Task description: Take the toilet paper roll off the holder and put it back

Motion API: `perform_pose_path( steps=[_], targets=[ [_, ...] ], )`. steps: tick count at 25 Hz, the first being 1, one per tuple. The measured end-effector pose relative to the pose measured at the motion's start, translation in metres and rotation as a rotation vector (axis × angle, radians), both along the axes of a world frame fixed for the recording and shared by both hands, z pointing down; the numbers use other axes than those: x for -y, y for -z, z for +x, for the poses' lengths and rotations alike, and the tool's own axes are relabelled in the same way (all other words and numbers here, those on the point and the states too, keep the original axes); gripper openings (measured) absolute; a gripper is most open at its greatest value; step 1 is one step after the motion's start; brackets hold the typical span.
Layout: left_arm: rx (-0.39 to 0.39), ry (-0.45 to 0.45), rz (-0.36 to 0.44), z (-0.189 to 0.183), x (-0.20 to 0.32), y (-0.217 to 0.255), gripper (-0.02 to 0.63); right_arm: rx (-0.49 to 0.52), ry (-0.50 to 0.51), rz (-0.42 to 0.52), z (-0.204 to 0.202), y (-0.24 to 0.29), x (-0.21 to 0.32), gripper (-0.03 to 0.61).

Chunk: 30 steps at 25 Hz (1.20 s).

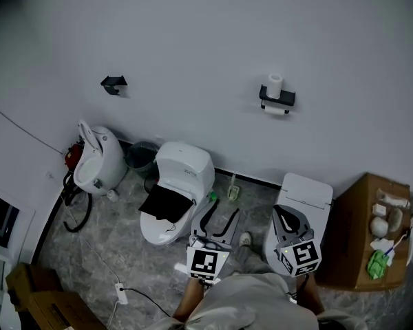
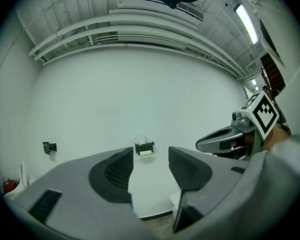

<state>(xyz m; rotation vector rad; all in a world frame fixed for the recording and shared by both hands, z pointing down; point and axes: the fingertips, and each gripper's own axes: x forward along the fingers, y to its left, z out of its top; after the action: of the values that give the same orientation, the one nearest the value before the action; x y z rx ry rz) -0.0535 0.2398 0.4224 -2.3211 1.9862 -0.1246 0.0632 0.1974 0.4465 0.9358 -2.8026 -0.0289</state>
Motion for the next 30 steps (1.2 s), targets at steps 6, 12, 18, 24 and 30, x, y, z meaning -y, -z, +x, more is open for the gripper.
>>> perform_pose_path(
  steps=[6, 12, 18, 24, 30],
  targets=[
    [0.002, 0.000, -0.002, -0.010, 0.025, -0.001, 0.229, 0.010, 0.001, -0.001, -0.011, -0.001, 0.026, -0.002],
    [0.007, 0.001, -0.011, -0.019, 0.059, -0.003, 0.229, 0.014, 0.003, -0.013, -0.021, -0.005, 0.060, -0.002],
    [0.014, 0.000, -0.023, -0.026, 0.094, -0.004, 0.229, 0.026, 0.002, -0.021, -0.029, -0.004, 0.096, -0.002],
    [0.032, -0.009, -0.033, -0.029, 0.125, -0.001, 0.228, 0.041, -0.014, -0.031, -0.030, -0.005, 0.128, -0.002],
    [0.031, -0.010, -0.039, -0.036, 0.155, -0.001, 0.227, 0.037, -0.017, -0.046, -0.036, -0.008, 0.158, -0.002]
  ],
)
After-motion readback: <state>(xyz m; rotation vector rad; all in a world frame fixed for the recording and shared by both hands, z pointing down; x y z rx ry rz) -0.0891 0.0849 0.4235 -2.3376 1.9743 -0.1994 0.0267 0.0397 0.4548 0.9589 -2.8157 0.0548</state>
